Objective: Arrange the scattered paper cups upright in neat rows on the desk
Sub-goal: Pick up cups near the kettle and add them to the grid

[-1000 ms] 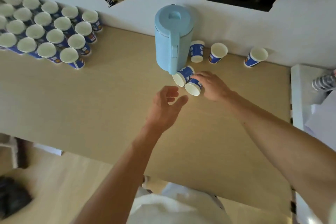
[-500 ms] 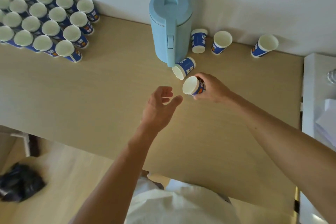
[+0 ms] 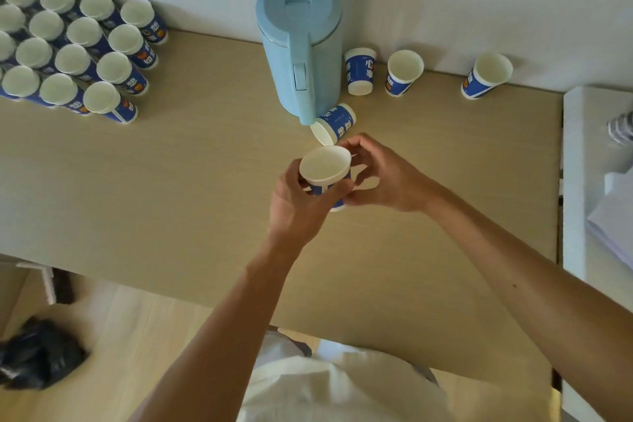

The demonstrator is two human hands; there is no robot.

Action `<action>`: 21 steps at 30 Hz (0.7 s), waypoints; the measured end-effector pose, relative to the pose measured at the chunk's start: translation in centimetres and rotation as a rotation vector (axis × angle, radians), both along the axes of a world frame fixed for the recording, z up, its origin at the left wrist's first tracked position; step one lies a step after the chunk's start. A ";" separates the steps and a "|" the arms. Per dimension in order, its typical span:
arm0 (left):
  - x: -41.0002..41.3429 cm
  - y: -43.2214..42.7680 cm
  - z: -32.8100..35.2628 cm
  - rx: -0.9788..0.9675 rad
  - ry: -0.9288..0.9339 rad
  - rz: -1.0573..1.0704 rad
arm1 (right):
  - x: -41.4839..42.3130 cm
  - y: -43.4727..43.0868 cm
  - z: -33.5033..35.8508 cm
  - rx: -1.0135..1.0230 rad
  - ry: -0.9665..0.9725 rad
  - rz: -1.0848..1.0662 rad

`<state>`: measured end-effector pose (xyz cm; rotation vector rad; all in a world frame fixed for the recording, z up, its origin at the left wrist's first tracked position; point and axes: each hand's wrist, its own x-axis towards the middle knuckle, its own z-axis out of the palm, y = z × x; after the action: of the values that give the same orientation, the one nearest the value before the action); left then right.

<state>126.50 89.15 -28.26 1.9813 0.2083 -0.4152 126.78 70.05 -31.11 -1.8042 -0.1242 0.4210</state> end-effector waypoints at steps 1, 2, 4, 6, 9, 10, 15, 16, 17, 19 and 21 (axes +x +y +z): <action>0.1 0.2 -0.1 0.009 -0.003 0.018 | 0.8 -0.6 -0.3 -0.053 0.004 0.028; 0.1 0.5 -0.2 0.014 -0.003 0.038 | 1.7 -1.2 -0.7 -0.131 -0.014 0.029; 0.1 0.9 -0.2 0.025 -0.007 0.066 | 3.8 -2.1 -2.0 -0.355 -0.123 -0.030; -0.1 1.2 -0.2 0.033 -0.007 0.072 | 5.9 -2.4 -3.5 -0.608 -0.245 -0.038; -0.6 1.8 -0.3 0.034 -0.013 0.079 | 8.5 -1.8 -5.5 -0.884 -0.354 0.136; -0.8 2.0 -0.3 0.034 -0.017 0.081 | 9.1 -1.5 -6.0 -0.943 -0.367 0.189; -1.0 3.8 -0.2 0.032 -0.022 0.115 | 10.5 0.1 -7.9 -1.100 -0.476 0.248; -1.1 4.3 -0.2 0.029 -0.027 0.126 | 10.4 0.5 -8.2 -1.131 -0.502 0.253; -1.1 4.7 -0.2 0.028 -0.034 0.131 | 10.3 0.7 -8.4 -1.154 -0.514 0.258; -1.3 5.6 0.0 0.025 -0.048 0.145 | 9.6 1.4 -8.6 -1.170 -0.512 0.269; -1.5 6.5 0.2 0.014 -0.057 0.171 | 8.6 2.2 -8.6 -1.174 -0.487 0.272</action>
<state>124.97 95.60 -28.09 1.9681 0.3420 -0.2471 135.41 72.25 -39.76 -3.0500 -0.5525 0.2278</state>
